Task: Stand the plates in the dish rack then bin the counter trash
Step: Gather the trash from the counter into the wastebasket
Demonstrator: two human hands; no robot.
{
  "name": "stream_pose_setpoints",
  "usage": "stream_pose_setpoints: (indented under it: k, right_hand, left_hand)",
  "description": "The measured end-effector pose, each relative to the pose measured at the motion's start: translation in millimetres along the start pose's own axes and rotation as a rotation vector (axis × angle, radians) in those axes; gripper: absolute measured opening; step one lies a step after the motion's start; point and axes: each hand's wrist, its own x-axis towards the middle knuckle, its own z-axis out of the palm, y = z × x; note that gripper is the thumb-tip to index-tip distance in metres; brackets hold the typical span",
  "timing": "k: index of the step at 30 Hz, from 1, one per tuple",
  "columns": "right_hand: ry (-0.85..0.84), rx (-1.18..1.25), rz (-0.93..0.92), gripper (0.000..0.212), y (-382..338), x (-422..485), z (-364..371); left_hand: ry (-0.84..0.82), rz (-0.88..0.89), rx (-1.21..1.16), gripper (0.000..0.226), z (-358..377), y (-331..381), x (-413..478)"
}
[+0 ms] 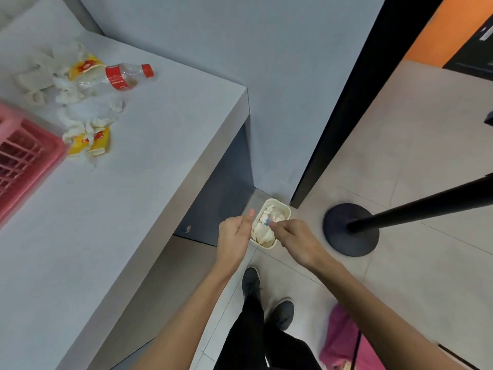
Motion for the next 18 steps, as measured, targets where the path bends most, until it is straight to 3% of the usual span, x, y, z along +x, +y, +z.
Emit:
stream_pose_setpoints:
  k: [4,10,18]
  right_hand:
    - [0.045,-0.004,0.094,0.025,31,15,5]
    - [0.030,-0.089,0.131,0.019,87,50,13]
    - [0.090,-0.070,0.200,0.018,176,98,38]
  left_hand:
    - [-0.077,-0.019,0.026,0.045,9,-29,18]
    - [-0.226,-0.097,0.102,0.013,32,-86,58]
    - [-0.328,-0.129,0.041,0.018,82,-166,106]
